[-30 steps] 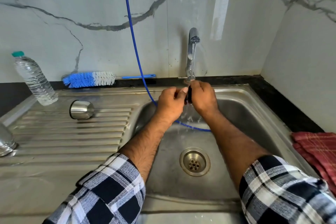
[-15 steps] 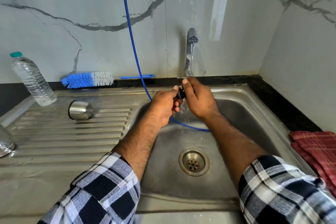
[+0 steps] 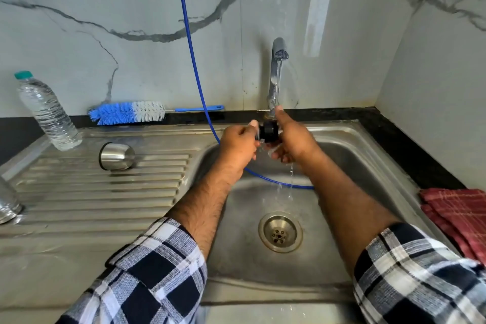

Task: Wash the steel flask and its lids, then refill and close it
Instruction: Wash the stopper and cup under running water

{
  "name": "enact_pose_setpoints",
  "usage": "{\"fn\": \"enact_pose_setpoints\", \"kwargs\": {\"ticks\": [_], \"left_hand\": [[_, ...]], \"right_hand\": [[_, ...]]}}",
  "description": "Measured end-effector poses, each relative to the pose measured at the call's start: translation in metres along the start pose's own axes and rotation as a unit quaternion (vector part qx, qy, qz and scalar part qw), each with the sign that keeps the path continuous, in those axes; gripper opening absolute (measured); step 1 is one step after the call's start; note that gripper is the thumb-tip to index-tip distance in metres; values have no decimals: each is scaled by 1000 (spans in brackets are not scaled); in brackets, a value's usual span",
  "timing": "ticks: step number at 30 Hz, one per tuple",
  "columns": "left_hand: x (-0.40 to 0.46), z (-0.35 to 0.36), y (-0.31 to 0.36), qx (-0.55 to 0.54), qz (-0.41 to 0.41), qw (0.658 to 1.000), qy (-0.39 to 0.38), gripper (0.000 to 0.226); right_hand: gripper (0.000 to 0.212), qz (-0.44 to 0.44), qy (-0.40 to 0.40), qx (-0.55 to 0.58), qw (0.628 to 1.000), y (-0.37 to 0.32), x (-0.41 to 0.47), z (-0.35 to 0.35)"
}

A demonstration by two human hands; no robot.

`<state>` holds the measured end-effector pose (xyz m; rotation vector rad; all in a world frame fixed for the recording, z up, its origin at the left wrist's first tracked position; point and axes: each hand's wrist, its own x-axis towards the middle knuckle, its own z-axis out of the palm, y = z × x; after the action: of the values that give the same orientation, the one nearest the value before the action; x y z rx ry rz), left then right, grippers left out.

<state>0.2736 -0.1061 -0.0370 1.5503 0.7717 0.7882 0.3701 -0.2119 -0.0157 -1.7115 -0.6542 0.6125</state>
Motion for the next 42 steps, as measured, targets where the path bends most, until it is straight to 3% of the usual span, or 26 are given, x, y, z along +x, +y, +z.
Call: {"fn": "enact_pose_setpoints", "kwargs": {"ticks": [1, 3, 5, 7, 9, 11, 13, 15, 17, 19, 21, 23, 25, 27, 29, 32, 34, 37, 39, 42], "left_hand": [[2, -3, 1, -56, -55, 997, -4, 35], [0, -5, 3, -133, -112, 984, -25, 32], [-2, -1, 3, -138, -83, 986, -48, 34], [-2, 3, -2, -42, 11, 998, -46, 38], [-3, 5, -5, 60, 97, 993, -35, 34], [-2, 5, -6, 119, 168, 978, -34, 26], [-2, 3, -3, 174, 232, 957, -23, 20], [-1, 2, -3, 188, 243, 952, -10, 24], [-2, 3, -1, 106, 143, 984, -5, 33], [-3, 0, 5, -55, -34, 998, -10, 32], [-7, -7, 14, -164, -167, 971, -50, 24], [-11, -9, 18, -187, -189, 959, -96, 23], [-11, -6, 13, -150, -133, 974, -106, 29], [-10, -2, 6, -47, -22, 995, -83, 36], [-7, 1, -1, 57, 74, 994, -59, 35], [-6, 5, -4, 140, 144, 979, -35, 30], [-5, 6, -4, 121, 113, 986, -21, 31], [-1, 0, -1, -58, -47, 997, -18, 33], [-3, -6, 4, -157, -120, 979, -48, 30], [-11, -4, 7, -200, -126, 968, -82, 31]], "right_hand": [[52, -114, 55, -85, 988, 5, 3, 4], [33, -307, 87, -198, 927, 16, 7, 9], [32, -352, 112, -228, 901, 19, 8, 11], [42, -289, 160, -240, 913, 17, 10, 11], [52, -173, 158, -170, 957, 8, 9, 10], [56, -8, 93, -12, 996, 0, 6, 5], [60, 115, -14, 126, 985, -6, 1, -3], [68, 153, -83, 186, 967, -8, -3, -9], [74, 100, -68, 118, 986, -8, -3, -9], [55, -84, 22, -26, 996, -1, 0, -2], [33, -287, 56, -156, 944, 13, 6, 3], [31, -354, 71, -210, 909, 21, 8, 7], [44, -320, 126, -220, 913, 17, 8, 11], [58, -209, 137, -172, 953, 7, 5, 12], [70, -35, 93, -71, 993, 0, 2, 9], [66, 106, -12, 121, 987, -1, 5, -4], [50, 96, -60, 192, 975, 3, 10, -12], [25, 44, -69, 231, 969, 6, 16, -16], [35, 28, -63, 265, 962, 8, 14, -18], [37, 31, -34, 309, 950, 7, 13, -20]]}}
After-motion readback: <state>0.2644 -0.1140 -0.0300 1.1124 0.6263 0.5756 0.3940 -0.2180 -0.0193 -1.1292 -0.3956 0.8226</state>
